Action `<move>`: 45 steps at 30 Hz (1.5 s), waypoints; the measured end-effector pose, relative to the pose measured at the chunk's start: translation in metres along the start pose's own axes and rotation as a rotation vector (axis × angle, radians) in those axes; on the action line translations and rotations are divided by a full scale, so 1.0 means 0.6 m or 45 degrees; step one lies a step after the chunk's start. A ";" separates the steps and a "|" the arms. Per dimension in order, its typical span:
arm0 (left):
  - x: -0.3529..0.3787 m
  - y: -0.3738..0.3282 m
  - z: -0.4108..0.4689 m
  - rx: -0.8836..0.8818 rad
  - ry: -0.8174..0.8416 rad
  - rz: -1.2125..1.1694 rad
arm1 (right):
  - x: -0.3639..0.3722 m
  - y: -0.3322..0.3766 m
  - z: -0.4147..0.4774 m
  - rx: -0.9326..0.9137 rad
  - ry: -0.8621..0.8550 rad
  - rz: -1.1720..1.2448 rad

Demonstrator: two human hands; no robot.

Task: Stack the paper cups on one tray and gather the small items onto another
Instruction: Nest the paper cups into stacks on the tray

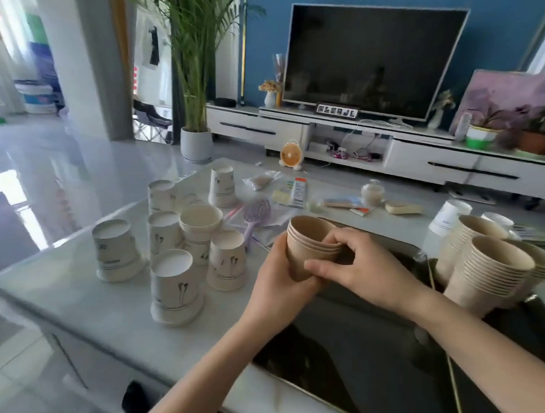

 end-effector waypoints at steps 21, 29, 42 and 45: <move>0.277 -0.034 -0.069 0.212 0.638 0.289 | -0.327 -0.448 -0.173 0.856 -0.940 -0.141; 0.322 -0.021 -0.078 0.300 0.812 0.444 | -0.446 -0.315 -0.148 0.517 -1.189 -0.127; 0.333 -0.008 -0.075 0.311 0.817 0.423 | -0.424 -0.368 -0.019 0.851 -0.761 -0.361; 0.337 -0.010 -0.074 0.306 0.813 0.415 | -0.375 -0.411 -0.010 1.024 -0.490 -0.428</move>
Point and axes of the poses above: each hand's wrist, its own z-axis towards the middle knuckle, its own x-axis out of the palm, y = z × x, the point moved 10 cm from there along z, towards the middle knuckle, and after that the axes turned 15 degrees about x, right-handed, at the moved point
